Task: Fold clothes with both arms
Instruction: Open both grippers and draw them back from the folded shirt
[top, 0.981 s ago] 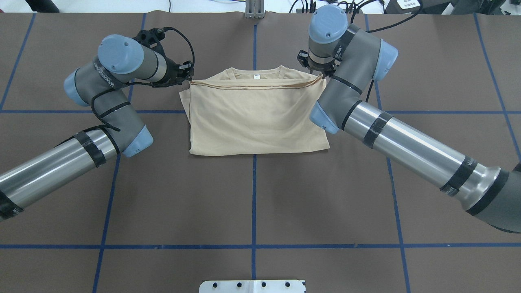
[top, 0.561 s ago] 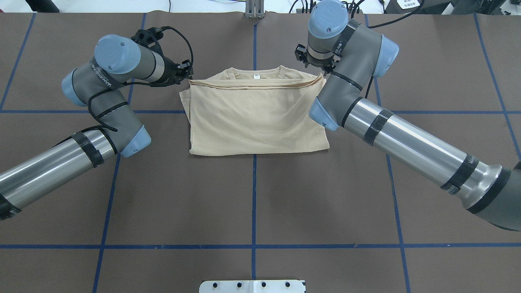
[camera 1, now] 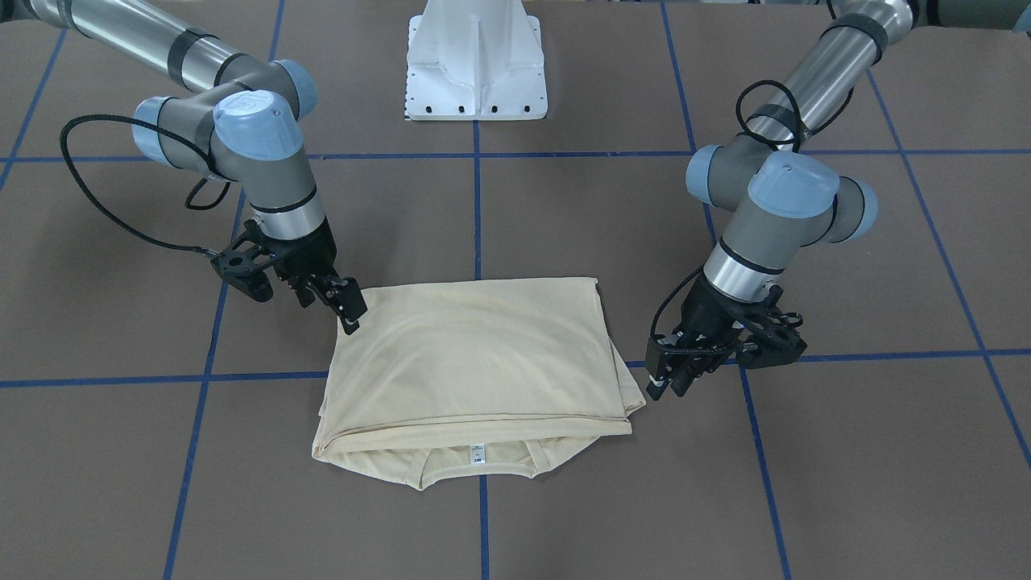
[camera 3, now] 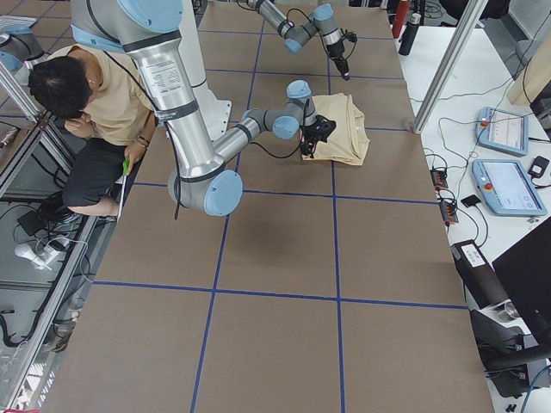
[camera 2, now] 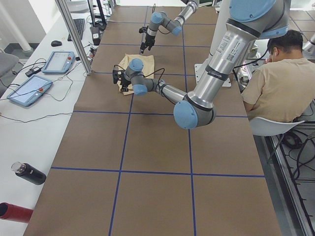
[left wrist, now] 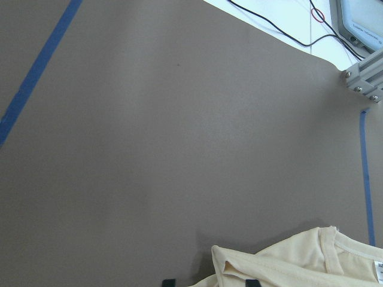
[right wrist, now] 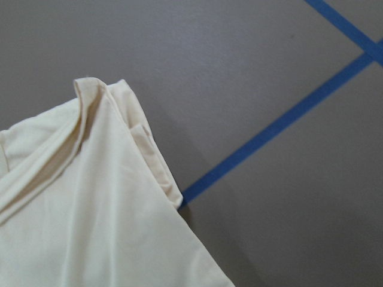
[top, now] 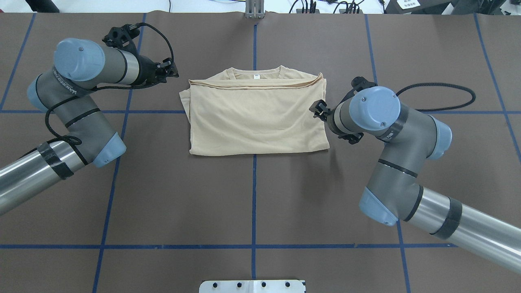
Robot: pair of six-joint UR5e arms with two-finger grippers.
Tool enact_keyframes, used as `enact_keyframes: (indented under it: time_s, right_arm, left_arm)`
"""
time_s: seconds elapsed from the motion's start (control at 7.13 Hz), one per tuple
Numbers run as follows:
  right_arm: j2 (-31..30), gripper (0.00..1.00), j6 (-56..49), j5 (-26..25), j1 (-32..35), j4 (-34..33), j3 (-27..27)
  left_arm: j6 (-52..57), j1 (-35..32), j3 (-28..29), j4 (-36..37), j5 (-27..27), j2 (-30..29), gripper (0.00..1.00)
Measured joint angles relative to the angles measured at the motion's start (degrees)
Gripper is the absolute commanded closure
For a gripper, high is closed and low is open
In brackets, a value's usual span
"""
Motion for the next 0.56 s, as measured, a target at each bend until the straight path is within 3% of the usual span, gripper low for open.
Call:
enact_keyframes:
  time_s: [0.42,0.56]
  right_arm:
    - [-2.53,0.45,8.7,-2.64,-3.64,3.63,0.21]
    - [-2.53,0.91,9.12,-3.08,-3.98,3.86,-0.24]
  left_arm:
    - [0.2,-0.02,-0.73,0.0,0.2,1.05,0.51]
    - [0.23,-0.02,-0.79,-0.02,0.2,1.48,0.51]
